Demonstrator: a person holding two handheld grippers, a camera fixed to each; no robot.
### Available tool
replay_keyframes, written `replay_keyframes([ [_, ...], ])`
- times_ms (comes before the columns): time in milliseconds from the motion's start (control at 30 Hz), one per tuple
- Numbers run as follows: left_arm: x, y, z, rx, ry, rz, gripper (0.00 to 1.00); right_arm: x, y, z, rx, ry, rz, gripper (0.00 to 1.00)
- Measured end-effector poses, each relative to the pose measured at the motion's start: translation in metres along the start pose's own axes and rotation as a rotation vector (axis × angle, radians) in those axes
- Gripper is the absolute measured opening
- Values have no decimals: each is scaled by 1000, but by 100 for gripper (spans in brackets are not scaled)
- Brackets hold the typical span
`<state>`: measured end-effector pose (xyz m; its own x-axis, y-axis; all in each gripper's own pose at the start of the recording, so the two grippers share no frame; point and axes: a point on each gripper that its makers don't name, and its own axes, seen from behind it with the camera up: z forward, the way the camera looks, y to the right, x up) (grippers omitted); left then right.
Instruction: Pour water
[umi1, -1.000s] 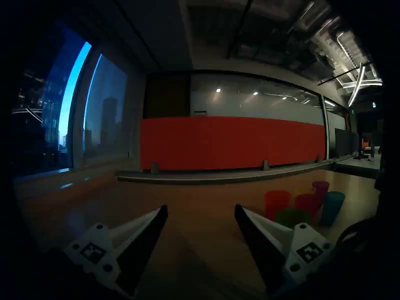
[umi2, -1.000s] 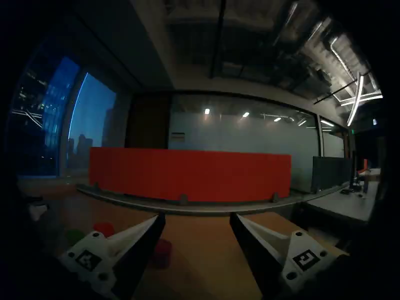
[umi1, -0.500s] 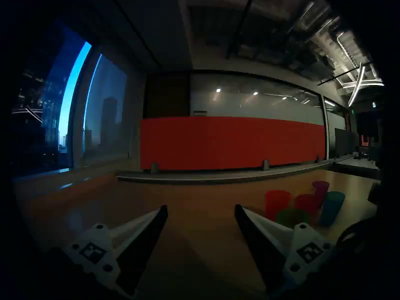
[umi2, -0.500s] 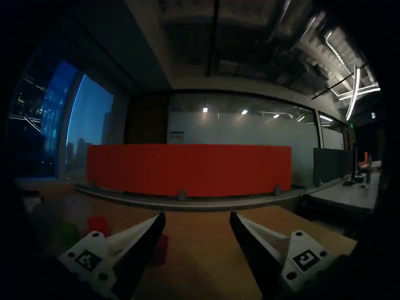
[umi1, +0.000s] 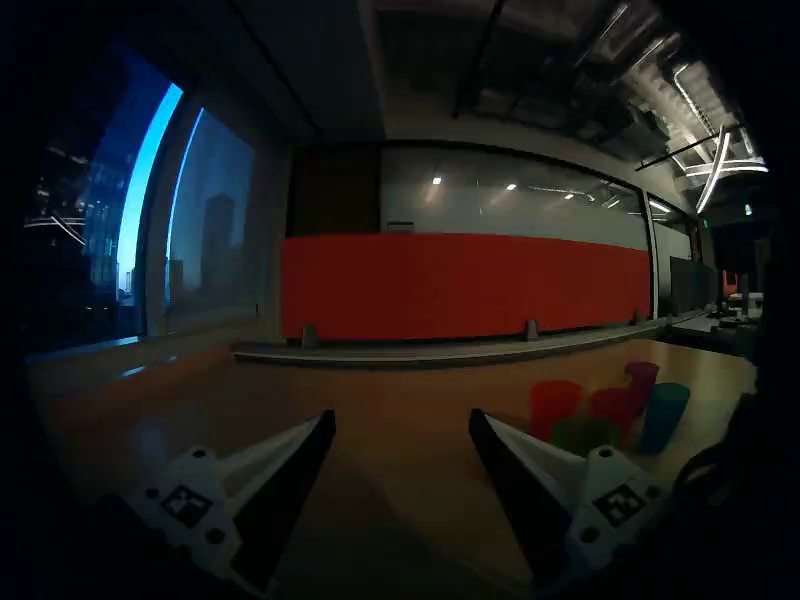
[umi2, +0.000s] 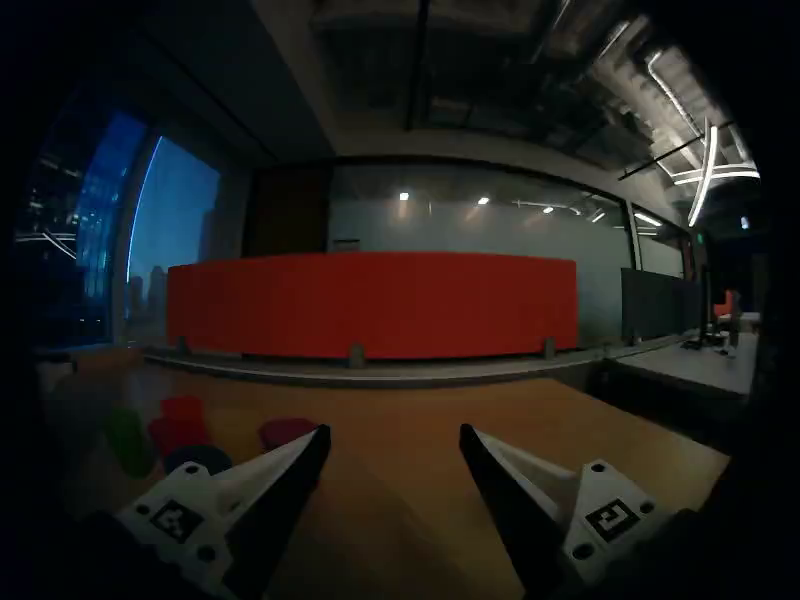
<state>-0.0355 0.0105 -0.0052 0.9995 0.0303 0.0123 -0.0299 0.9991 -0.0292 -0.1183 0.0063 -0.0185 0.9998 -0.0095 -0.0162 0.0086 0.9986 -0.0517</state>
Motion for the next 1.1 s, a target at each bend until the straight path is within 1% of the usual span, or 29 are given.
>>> replay_keyframes([
  [167,0,0,0,0,0,0,100,-3,5,5,-7,-12,-6,100],
  [300,-1,0,0,0,0,0,100,0,7,7,-11,-8,-10,100],
  [800,-1,0,0,0,0,0,100,-7,2,6,-1,-16,-4,100],
  [1100,-1,0,0,0,0,0,100,-12,1,8,-8,-28,-11,100],
])
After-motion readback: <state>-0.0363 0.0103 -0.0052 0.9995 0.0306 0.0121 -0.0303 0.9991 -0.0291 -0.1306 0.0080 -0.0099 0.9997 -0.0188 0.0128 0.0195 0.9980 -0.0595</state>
